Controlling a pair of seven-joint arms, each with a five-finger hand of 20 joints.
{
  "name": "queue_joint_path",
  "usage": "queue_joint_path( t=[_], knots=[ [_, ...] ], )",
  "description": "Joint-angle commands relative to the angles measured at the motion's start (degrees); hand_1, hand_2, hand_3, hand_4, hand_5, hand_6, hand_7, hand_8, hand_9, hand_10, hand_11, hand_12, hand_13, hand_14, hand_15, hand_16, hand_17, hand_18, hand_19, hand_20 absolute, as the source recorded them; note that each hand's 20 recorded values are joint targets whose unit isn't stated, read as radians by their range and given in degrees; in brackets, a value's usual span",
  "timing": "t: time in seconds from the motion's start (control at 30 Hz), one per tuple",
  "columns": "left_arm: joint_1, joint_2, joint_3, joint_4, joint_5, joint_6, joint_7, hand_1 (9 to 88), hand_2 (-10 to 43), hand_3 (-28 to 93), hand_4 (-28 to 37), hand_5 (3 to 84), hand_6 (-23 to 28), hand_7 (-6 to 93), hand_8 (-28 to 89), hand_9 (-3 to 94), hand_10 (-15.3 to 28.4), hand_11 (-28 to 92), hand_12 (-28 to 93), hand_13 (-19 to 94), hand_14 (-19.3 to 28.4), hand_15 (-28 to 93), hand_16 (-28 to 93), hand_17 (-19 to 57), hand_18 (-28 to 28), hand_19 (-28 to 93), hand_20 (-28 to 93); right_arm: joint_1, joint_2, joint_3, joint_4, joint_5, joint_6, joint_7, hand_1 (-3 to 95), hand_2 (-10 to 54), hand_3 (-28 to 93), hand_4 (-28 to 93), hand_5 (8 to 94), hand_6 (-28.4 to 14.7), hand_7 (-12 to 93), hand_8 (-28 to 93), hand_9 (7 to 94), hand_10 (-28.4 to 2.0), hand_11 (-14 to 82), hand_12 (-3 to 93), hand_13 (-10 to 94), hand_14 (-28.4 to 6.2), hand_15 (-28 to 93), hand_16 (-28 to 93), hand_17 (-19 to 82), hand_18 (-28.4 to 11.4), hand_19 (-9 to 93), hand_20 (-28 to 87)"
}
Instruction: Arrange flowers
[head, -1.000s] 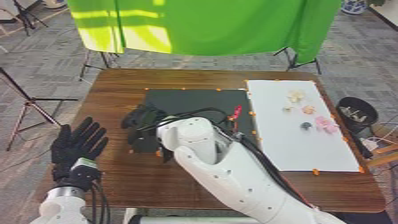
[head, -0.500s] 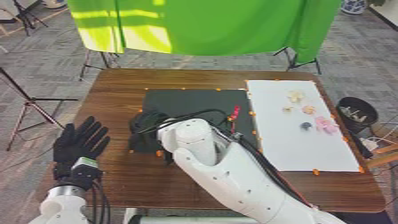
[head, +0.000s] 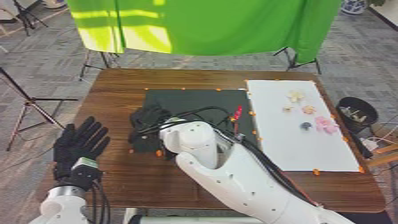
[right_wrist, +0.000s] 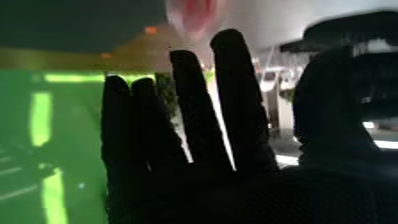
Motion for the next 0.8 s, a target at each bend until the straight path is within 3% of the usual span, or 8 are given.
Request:
queue_joint_path(
  t=[0.03,0.17,0.23,0.37,0.47,0.8],
  knots=[
    [0.5,-0.15,0.02,0.16,-0.06,-0.67,-0.18,24.4,16.5,71,-28.3,41.5,9.9,15.6,-8,32.9,16.4,28,12,23,16.8,42,-7,-6.8,15.0,36,9,-0.3,-0.3,1.5,-0.5,-0.2,-0.5,-4.7,14.6,13.1,85,-20,52.0,-2.6,27,-15,41.2,-14.3,7.8,14.2,25,-16.9,4,25,3,-16.9,35,13],
    [0.0,0.13,0.4,0.28,-0.19,-0.55,0.03,24.4,16.5,71,-28.3,41.5,9.9,15.6,-8,32.9,16.4,28,12,23,16.8,42,-7,-6.8,15.0,36,9,-0.8,-2.2,3.4,0.8,-1.4,-5.3,-6.6,14.7,12.7,84,-20,47.2,-1.7,17,-12,38.1,-14.2,3.7,13.2,23,-16.6,2,27,3,-16.6,33,14],
    [-0.8,-0.07,0.86,0.63,0.11,-0.86,-0.53,24.5,16.5,71,-28.3,41.5,9.9,15.5,-8,32.9,16.3,28,12,23,16.8,42,-7,-6.7,14.9,36,9,-1.0,-3.1,4.1,1.8,-2.7,-7.6,-7.0,14.4,12.3,83,-20,42.4,-0.7,14,-12,35.4,-13.3,2.5,12.2,21,-16.3,0,27,2,-16.2,31,14],
    [-2.9,0.12,2.15,1.42,0.26,-1.46,-1.26,23.7,16.9,70,-28.3,41.5,9.9,15.5,-8,32.7,16.3,28,12,23,16.7,42,-7,-6.7,14.9,36,9,-0.4,-3.8,4.6,3.8,-2.7,-8.7,-5.8,13.4,12.4,82,-20,38.9,-0.4,12,-11,33.8,-12.3,2.4,11.7,18,-16.0,-1,29,1,-15.9,30,14],
    [-3.2,0.36,2.46,1.45,0.07,-1.47,-1.07,23.3,17.1,70,-28.3,41.5,10.0,15.4,-8,32.6,16.3,28,12,23,16.8,42,-7,-6.7,14.9,36,9,-0.1,-4.4,5.1,4.8,-3.5,-11.1,-6.3,12.5,12.4,81,-21,38.4,-0.6,11,-11,34.2,-12.2,2.8,12.0,18,-15.7,-2,29,1,-15.6,30,14],
    [-1.1,0.06,1.39,0.73,-0.37,-0.91,0.11,22.6,17.3,70,-28.3,41.4,10.0,15.2,-8,32.5,16.4,27,12,22,16.7,42,-7,-6.7,15.0,36,9,-0.7,-3.4,3.9,3.9,-5.4,-9.9,-6.1,11.4,12.7,81,-21,50.5,-1.6,17,-11,45.1,-12.9,9.1,16.6,22,-15.1,-1,32,-1,-15.0,28,14]
  ],
)
